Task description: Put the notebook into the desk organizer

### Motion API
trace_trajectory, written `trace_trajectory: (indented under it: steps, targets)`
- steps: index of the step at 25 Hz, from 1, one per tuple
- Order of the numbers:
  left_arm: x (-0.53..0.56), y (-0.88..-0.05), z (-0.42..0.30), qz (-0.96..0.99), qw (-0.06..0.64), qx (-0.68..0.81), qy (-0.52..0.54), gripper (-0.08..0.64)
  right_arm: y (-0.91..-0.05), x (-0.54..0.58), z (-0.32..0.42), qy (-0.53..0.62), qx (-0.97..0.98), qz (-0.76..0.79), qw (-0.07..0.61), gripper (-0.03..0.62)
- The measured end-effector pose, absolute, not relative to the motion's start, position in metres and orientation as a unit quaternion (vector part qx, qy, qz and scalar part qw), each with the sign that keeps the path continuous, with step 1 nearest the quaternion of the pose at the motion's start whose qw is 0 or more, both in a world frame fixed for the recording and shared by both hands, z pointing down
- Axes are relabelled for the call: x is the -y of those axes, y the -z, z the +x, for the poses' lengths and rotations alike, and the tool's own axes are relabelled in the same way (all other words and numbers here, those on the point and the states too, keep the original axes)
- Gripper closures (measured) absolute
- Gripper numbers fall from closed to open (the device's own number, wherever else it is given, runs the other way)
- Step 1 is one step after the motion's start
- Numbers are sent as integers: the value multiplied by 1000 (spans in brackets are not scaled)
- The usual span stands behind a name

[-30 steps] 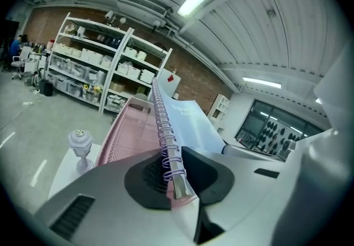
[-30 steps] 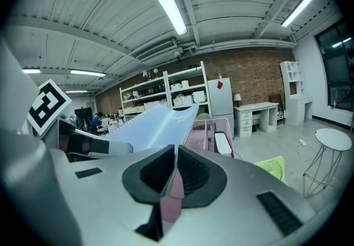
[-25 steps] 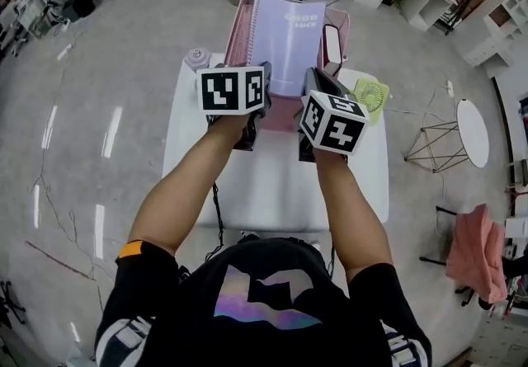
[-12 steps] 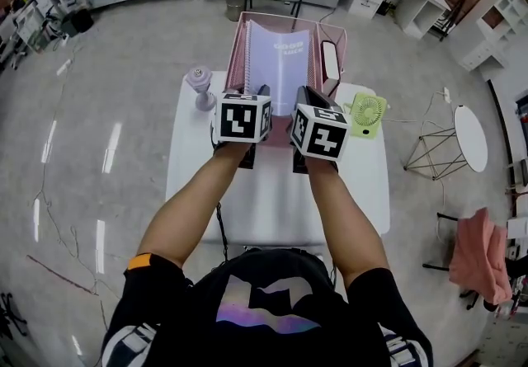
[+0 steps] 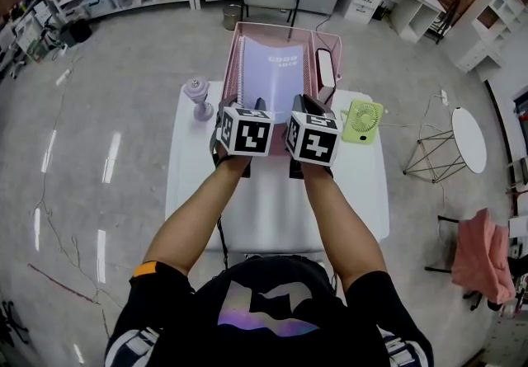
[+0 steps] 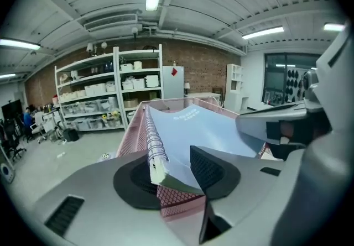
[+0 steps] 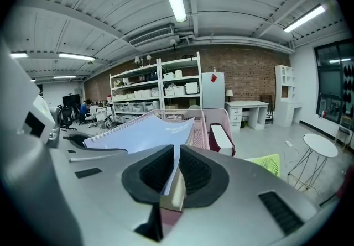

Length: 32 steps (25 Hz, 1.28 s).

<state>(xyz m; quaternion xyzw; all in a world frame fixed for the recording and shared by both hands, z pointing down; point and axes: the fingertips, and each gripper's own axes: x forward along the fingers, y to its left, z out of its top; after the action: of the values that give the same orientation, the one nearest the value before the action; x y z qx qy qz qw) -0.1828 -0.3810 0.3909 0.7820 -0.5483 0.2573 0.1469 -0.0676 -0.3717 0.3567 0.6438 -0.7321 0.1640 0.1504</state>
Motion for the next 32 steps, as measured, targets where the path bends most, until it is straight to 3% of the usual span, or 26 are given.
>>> trace_trajectory:
  steps: [6,18,21,32]
  targets:
    - [383,-391,-186,765,134,571,-266,372,-352,369,-68,-165,739,639,137,548]
    - [378,-394,-188,781,205,554,-202,347,-337,355,-63,-162,764,619,89,518]
    - [376,-395,-182,790,217,536,-202,298,-341,351,-76,-165,786,590,88,520]
    - [369,-394,-178,803,235,506,-210,276,-374,332,-102,-167,814,543,121,526]
